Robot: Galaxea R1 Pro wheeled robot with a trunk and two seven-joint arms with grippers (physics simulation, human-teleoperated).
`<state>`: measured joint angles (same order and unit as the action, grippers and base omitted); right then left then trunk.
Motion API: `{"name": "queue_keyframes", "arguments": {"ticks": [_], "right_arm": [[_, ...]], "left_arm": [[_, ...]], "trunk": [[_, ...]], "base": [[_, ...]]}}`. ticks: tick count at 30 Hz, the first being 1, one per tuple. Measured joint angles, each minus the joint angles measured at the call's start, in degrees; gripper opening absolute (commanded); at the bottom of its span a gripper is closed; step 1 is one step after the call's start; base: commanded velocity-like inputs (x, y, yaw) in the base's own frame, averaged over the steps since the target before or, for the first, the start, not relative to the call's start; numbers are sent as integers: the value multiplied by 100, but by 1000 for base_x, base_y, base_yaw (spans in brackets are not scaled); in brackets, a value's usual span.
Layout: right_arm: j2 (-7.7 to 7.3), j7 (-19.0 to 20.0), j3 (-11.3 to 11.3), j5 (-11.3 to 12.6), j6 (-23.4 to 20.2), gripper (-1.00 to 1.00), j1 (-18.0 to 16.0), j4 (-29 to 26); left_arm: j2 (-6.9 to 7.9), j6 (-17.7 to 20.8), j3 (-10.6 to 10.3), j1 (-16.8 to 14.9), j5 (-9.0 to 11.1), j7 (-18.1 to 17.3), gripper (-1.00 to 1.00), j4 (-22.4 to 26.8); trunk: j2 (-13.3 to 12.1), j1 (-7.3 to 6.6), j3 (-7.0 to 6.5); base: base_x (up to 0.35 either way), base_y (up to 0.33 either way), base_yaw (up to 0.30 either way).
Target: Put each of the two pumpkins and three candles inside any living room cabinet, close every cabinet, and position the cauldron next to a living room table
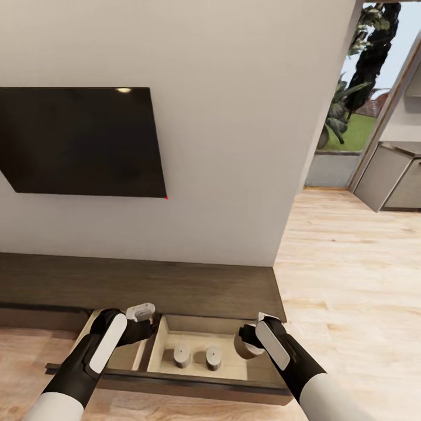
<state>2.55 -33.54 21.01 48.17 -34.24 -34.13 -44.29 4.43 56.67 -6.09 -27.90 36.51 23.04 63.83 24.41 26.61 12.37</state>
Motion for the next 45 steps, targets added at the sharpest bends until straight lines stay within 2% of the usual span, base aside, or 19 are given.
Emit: {"name": "queue_keyframes", "arguments": {"ticks": [4,11,19,32,45], "right_arm": [[4,-311,0,-2,4,-100,0,6],[1,-504,-1,10,-3,-100,1,108],[3,-519,6,18,12,-100,0,404],[-13,-434,17,-22,57,-100,0,368],[-31,-421,7,-13,50,-100,0,367]], "left_arm": [[0,0,0,0,-2,0,100,-4],[-13,1,1,0,-2,0,100,-7],[-26,1,0,0,2,0,100,-15],[-19,1,0,0,6,-4,100,-25],[-1,1,1,0,7,-9,100,-25]], "trunk": [[0,1,0],[0,2,0],[0,2,0],[0,2,0],[0,2,0]], "base": [[132,-125,0],[34,-24,0],[67,-1,0],[2,1,-2],[0,84,-117]]}}
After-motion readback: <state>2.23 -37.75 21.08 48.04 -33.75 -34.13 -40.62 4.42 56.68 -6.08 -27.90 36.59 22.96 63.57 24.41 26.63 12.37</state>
